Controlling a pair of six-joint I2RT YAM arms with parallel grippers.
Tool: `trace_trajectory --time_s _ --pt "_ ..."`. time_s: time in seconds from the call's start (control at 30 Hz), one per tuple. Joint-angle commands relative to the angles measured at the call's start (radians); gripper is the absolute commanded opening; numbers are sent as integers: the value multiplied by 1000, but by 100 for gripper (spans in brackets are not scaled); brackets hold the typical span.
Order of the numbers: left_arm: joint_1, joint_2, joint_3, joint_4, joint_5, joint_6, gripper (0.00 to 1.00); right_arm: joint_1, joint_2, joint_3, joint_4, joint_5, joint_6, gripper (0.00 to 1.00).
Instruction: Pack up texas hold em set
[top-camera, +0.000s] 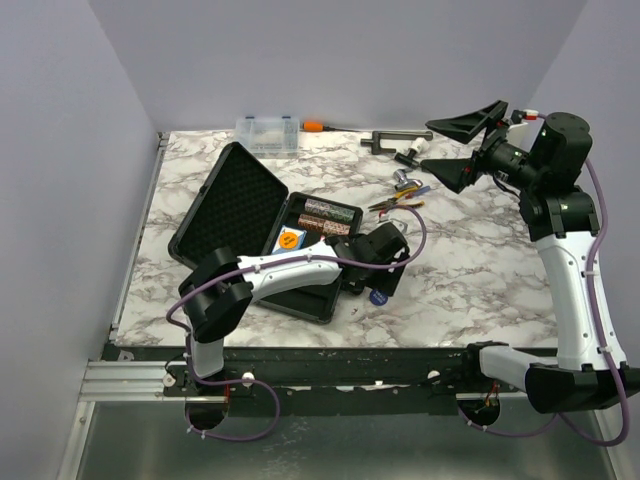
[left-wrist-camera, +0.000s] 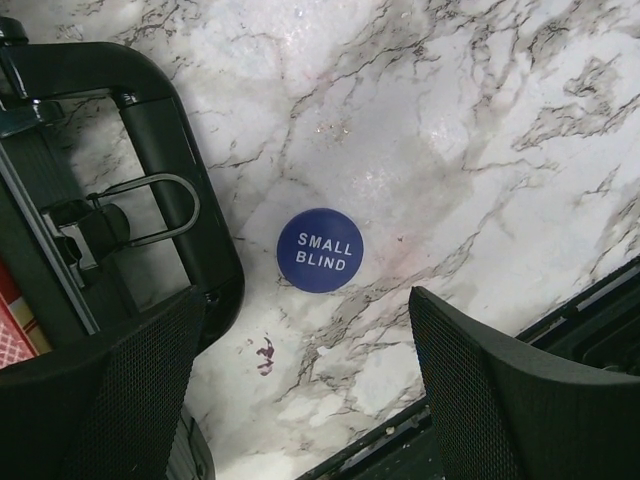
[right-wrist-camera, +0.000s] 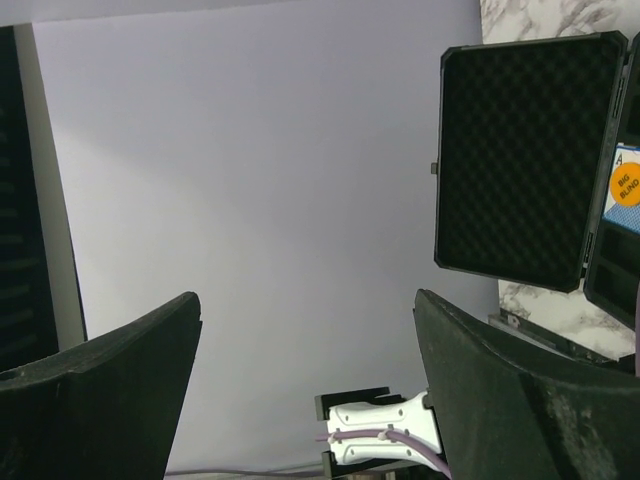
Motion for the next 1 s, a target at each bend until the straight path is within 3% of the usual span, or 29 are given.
trace_trajectory --time_s 0.0,0.27,0.4,0.53,0.97 --pt "-14 34 34 0 21 -20 83 12 -10 -47 72 -48 16 89" --pt "-17 56 42 -4 22 -30 83 14 -6 -61 70 -41 33 91" --pt "-23 63 41 -7 24 -37 83 14 -4 -69 134 -107 77 92" --pt "-33 79 42 -7 33 -47 83 20 3 -20 54 -45 -2 91" --pt "-39 119 60 -14 30 -46 83 31 -1 -51 87 -59 3 91"
